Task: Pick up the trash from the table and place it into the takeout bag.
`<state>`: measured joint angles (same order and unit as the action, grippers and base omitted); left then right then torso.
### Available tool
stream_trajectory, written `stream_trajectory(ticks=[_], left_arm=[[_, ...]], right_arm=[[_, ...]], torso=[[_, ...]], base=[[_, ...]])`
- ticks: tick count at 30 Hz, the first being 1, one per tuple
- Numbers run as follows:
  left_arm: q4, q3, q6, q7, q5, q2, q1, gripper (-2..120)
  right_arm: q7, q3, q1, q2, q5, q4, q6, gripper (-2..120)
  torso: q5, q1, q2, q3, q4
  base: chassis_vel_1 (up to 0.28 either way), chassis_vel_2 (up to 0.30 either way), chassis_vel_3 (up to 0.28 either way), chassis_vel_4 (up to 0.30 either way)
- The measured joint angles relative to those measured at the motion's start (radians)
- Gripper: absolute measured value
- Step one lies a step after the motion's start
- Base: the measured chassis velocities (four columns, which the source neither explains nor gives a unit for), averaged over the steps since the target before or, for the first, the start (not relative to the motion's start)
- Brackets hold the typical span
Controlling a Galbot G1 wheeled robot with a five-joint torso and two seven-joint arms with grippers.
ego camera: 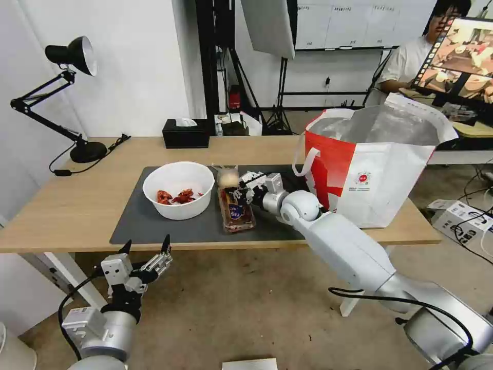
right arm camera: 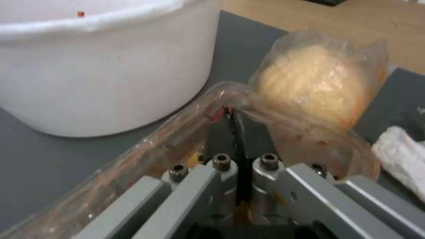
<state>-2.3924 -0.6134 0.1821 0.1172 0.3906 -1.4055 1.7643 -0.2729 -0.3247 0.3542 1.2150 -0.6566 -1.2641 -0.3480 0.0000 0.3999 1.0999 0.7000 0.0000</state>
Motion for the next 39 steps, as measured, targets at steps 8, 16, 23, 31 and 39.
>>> stream_trajectory(ticks=[8,16,23,31,39], left_arm=[[0.003,0.001,0.001,0.000,0.009,0.007,-0.006,100],[0.013,0.011,0.001,0.000,0.036,0.023,-0.021,100],[0.032,0.028,0.014,0.000,0.143,0.083,-0.065,100],[0.073,0.058,0.074,0.023,0.436,0.227,-0.191,100],[0.127,0.096,0.132,0.074,0.708,0.277,-0.299,100]], right_arm=[[0.013,0.002,0.009,0.000,0.001,-0.014,-0.005,0],[0.021,0.011,0.014,-0.004,-0.003,-0.035,-0.007,0],[0.025,0.014,0.015,-0.007,-0.007,-0.047,-0.009,0],[0.027,0.014,0.002,-0.003,-0.026,-0.048,-0.009,0],[0.028,0.007,-0.014,0.012,-0.030,-0.030,-0.010,0]], torso=[[0.0000,0.000,0.000,0.000,0.0000],[-0.0001,0.000,0.000,0.000,0.0000],[-0.0001,0.000,0.000,0.000,0.0000],[-0.0001,0.000,0.000,0.000,0.0000],[-0.0001,0.000,0.000,0.000,0.0001]], base=[[0.000,0.000,0.000,0.000],[0.000,0.000,0.000,0.000],[0.000,0.000,0.000,0.000],[0.000,0.000,0.000,0.000],[0.000,0.000,0.000,0.000]])
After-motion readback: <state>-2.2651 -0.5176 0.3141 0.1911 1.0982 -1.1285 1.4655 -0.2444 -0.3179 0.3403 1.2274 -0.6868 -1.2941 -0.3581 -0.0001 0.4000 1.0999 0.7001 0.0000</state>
